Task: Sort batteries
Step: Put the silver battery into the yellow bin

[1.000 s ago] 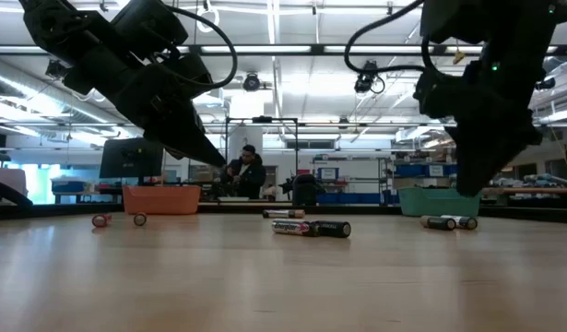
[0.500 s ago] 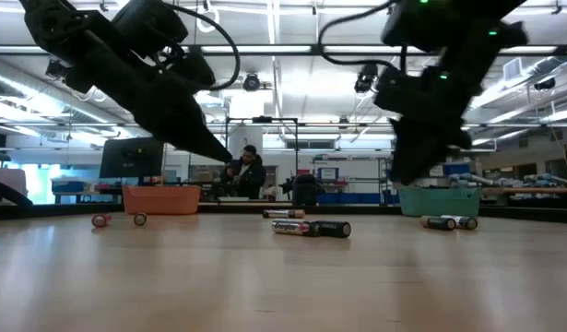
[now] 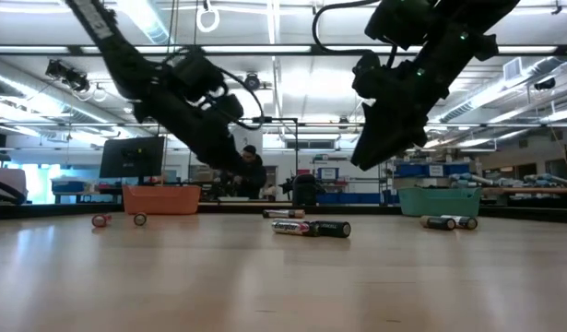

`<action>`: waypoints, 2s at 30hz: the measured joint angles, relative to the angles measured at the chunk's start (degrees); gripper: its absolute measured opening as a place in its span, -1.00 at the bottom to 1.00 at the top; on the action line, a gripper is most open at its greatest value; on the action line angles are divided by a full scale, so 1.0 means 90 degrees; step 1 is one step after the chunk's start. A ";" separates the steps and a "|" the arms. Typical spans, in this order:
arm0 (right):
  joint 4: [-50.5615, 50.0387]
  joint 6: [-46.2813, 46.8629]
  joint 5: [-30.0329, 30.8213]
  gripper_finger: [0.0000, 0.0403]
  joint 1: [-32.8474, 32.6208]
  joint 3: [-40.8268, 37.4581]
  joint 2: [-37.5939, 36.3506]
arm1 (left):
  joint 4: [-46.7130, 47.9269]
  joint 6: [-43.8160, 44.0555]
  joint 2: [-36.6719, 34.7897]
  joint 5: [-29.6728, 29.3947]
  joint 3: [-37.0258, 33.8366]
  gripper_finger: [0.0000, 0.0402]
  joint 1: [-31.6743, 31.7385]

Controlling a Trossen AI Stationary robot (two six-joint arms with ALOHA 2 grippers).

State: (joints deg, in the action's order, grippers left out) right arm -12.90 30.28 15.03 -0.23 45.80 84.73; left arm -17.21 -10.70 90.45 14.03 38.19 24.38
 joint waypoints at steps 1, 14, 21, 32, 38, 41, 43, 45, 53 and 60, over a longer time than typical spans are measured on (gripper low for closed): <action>-0.0003 -0.0040 -0.0012 -0.17 0.0005 0.0000 0.0000 | -0.0015 -0.0167 0.0152 0.0084 0.0108 -0.80 0.0066; -0.0110 -0.0374 -0.0017 -0.19 -0.0002 0.0000 -0.0002 | 0.0454 -0.0808 0.1556 0.0123 0.1198 -0.10 0.0771; -0.0111 -0.0371 -0.0017 -0.19 -0.0006 -0.0001 -0.0005 | 0.0590 -0.0974 0.2059 0.0097 0.1677 -0.05 0.0887; -0.0120 -0.0365 -0.0017 -0.20 -0.0012 -0.0002 -0.0005 | 0.0965 -0.1436 0.2055 0.0023 0.1751 -0.22 0.0871; -0.0120 -0.0364 -0.0017 -0.22 -0.0012 -0.0002 -0.0007 | 0.1040 -0.1782 0.2053 -0.0121 0.1749 -0.41 0.0754; -0.0120 -0.0364 -0.0017 -0.22 -0.0012 -0.0002 -0.0007 | 0.1084 -0.1794 0.2050 -0.0149 0.1749 -0.48 0.0679; -0.0120 -0.0368 -0.0017 -0.22 -0.0012 -0.0002 -0.0007 | 0.1201 -0.1807 0.2039 -0.0155 0.1756 -0.52 0.0620; -0.0120 -0.0374 -0.0017 -0.22 -0.0012 -0.0002 -0.0007 | 0.1357 -0.1894 0.2041 -0.0167 0.1766 -0.56 0.0564; -0.0120 -0.0381 -0.0022 -0.24 -0.0012 -0.0002 -0.0007 | 0.1645 -0.1923 0.2034 -0.0400 0.1774 -0.74 0.0362; -0.0184 -0.0166 -0.0027 -0.24 -0.0086 -0.0004 -0.0007 | 0.1721 -0.1740 0.1867 -0.0376 0.1748 -0.77 0.0201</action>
State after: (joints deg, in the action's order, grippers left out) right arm -14.55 28.79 14.79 -1.01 45.76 84.66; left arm -1.73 -26.36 107.25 10.65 53.92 26.19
